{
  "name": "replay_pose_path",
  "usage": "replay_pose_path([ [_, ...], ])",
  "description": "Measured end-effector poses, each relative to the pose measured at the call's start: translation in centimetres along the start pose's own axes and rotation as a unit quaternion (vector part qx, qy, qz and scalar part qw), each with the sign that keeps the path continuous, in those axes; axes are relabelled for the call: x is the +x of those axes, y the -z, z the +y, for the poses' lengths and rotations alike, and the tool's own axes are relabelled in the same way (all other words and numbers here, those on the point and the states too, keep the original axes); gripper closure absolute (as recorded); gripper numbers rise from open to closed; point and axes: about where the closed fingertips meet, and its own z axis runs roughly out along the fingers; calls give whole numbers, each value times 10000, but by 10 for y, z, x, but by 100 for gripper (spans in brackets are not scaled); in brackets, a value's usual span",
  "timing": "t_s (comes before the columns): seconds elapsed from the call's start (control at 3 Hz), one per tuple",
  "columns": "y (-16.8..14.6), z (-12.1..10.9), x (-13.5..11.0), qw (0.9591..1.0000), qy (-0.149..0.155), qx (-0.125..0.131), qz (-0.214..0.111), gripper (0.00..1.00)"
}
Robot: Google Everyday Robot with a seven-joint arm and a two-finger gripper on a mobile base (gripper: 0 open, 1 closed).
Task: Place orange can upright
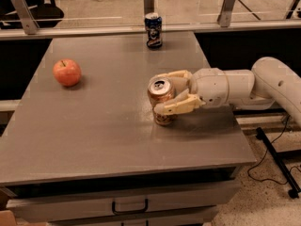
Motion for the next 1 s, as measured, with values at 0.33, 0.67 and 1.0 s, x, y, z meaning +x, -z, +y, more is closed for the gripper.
replay_pose_path([
  [0.33, 4, 3, 5, 9999, -17, -36, 103, 0],
  [0.67, 22, 2, 6, 9995, 19, 47, 306, 0],
  [1.0, 67, -4, -13, 9959, 174, 373, 811, 0],
])
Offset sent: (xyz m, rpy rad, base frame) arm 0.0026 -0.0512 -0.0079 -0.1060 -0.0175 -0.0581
